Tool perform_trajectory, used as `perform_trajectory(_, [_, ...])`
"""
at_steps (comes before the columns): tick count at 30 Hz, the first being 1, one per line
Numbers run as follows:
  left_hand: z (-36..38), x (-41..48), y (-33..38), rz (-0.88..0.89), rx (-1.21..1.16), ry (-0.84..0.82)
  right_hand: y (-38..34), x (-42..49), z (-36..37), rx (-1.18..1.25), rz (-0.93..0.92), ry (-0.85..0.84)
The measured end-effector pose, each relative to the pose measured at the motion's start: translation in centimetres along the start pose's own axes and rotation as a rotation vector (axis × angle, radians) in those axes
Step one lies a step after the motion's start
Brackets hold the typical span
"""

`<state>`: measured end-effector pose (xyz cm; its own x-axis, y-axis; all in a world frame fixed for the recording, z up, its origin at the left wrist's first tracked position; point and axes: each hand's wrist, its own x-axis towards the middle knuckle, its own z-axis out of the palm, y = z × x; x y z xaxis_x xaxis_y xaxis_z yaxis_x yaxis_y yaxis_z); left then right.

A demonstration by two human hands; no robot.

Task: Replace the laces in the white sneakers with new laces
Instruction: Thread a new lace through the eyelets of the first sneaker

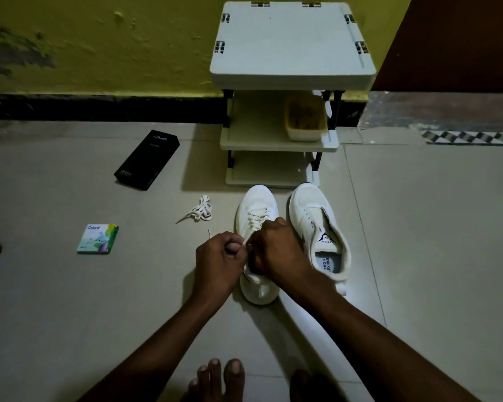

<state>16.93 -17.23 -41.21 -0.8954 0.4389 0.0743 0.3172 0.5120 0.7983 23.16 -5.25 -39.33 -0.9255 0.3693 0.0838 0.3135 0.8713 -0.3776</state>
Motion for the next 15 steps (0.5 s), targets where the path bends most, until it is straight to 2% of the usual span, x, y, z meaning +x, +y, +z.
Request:
perform_trajectory(9, [-0.1,0.5,-1.3,-0.015,-0.089,-0.086,0.1,-0.5,1.1,0.205,0.139,0.100])
perform_trajectory(15, [-0.1,0.8,-1.9,-0.098,-0.233,-0.174,0.2,-0.8,1.7,0.377,0.205,0.212])
